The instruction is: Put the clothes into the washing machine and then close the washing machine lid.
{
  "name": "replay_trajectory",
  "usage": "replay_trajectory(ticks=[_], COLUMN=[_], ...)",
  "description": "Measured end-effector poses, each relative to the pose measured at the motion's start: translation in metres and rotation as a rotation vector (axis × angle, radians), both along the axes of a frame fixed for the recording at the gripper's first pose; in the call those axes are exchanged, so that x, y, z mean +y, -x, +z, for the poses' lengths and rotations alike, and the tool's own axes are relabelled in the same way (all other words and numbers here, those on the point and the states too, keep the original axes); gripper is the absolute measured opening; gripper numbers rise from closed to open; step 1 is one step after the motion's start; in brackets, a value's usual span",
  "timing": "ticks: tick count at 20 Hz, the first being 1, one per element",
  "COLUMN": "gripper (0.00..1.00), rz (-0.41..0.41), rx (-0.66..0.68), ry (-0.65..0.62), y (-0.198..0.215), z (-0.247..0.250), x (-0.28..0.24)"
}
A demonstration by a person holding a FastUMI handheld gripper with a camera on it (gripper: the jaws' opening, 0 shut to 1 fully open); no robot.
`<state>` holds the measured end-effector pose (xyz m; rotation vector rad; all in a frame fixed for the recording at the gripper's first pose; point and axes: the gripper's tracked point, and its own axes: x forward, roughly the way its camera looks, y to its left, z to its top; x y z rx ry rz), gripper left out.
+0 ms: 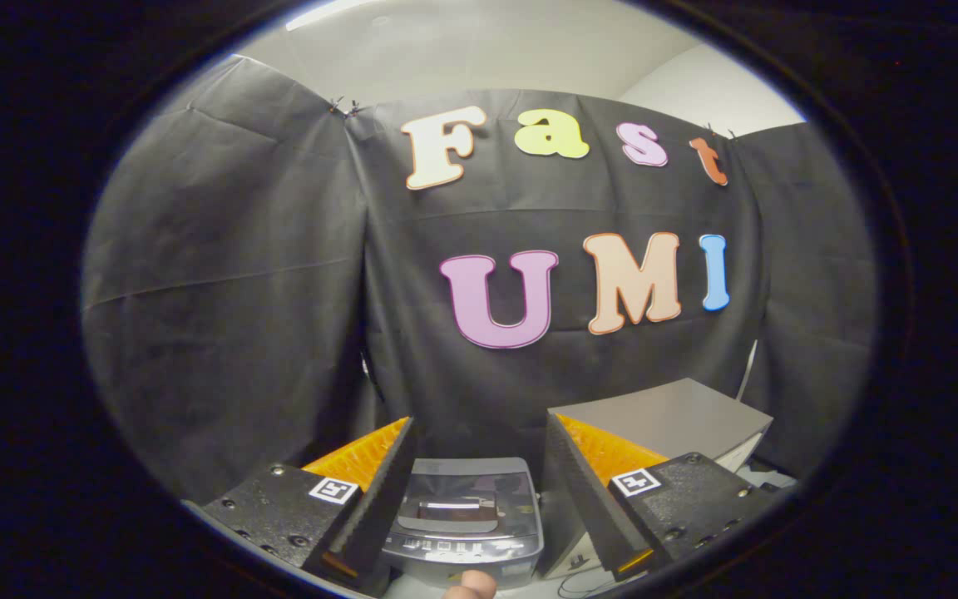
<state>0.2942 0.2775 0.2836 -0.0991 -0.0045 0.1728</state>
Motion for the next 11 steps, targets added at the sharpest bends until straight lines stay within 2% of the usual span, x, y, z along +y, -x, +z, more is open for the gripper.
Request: replay_trajectory(ticks=[4,11], gripper=[0.96,0.97], rz=[-0.065,-0.07], rx=[0.005,0.069], ry=[-0.038,-0.02], y=[-0.022,-0.031], z=[-0.019,-0.057], x=[-0.013,0.002])
